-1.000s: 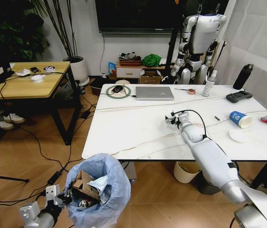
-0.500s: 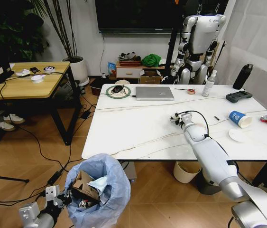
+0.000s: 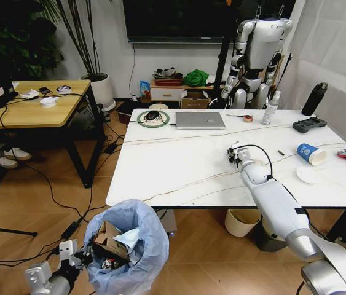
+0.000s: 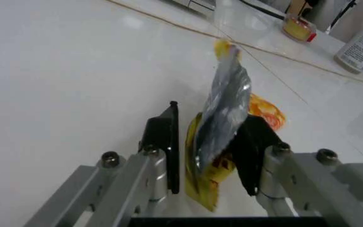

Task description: Pick up the trash bin and place the trash from the table into it.

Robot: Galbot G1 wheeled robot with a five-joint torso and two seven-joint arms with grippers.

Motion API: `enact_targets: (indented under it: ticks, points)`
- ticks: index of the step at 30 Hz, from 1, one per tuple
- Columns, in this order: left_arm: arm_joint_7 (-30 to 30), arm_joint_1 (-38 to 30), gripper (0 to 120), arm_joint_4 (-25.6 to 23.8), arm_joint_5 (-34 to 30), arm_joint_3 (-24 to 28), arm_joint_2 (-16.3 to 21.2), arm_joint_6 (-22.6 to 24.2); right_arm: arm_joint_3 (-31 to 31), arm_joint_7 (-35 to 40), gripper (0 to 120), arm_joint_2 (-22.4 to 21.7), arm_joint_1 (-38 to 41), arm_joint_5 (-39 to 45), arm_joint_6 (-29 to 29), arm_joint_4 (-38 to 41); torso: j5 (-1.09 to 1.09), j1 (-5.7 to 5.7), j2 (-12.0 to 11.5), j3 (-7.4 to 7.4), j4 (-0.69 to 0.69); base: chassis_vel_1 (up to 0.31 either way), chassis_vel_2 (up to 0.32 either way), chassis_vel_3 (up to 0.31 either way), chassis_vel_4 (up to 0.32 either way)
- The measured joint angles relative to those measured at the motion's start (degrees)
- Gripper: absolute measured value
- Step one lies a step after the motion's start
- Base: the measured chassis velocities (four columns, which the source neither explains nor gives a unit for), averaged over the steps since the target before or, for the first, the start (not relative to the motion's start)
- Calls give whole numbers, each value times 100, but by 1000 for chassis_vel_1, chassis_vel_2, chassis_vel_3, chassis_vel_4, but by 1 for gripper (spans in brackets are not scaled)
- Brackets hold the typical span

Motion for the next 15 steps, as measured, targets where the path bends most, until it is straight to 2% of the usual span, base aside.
enact_targets:
  ticks: [5, 8, 11, 15]
  points:
    - [0, -30, 0, 46, -21, 1, 28, -2, 23, -249, 2, -190, -164, 747, 206, 427, -1, 0, 0, 0, -2, 0, 0, 0, 0]
    - [0, -44, 0, 61, -23, 12, 32, -2, 24, -379, 0, -256, -254, 1194, 295, 674, 1, 0, 0, 0, -1, 0, 0, 0, 0]
    - [0, -67, 0, 73, -47, 22, 50, -2, -4, -493, 0, -429, -403, 1806, 267, 1263, -1, 0, 0, 0, -2, 0, 0, 0, 0]
    - [0, -78, 0, 85, -61, 23, 63, -2, -34, -529, 0, -457, -446, 1898, 259, 1496, 0, 0, 0, 0, -1, 0, 0, 0, 0]
